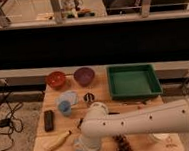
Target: Wipe purple bowl with sponge
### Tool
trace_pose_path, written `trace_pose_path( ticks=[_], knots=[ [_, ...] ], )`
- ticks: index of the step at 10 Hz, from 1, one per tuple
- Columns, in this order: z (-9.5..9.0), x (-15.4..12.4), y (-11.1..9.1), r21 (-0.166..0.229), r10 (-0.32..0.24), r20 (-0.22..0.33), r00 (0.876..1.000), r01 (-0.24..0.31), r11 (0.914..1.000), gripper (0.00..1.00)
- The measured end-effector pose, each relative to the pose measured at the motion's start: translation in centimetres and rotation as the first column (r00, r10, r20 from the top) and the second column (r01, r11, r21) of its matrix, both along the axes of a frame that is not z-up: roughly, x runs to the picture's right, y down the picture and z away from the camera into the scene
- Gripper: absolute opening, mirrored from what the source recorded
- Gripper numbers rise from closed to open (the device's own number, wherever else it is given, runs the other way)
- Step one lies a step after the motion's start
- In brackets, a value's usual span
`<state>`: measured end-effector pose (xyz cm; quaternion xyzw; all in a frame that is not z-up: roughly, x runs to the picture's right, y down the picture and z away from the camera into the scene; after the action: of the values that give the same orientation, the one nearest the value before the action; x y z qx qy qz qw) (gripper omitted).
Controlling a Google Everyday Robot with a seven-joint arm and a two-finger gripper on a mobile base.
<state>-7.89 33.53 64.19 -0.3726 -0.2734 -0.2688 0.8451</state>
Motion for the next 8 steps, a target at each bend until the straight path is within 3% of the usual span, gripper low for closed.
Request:
trace_pose_path(
  ticks=[6,8],
  knots=[
    [2.9,-0.6,-2.1,0.036,0.038,0.000,0.999,-0.037,0.9986,0.80],
    [4.7,-0.9,-1.7,0.035,0.040,0.001,0.999,-0.040,0.9986,0.80]
  ],
)
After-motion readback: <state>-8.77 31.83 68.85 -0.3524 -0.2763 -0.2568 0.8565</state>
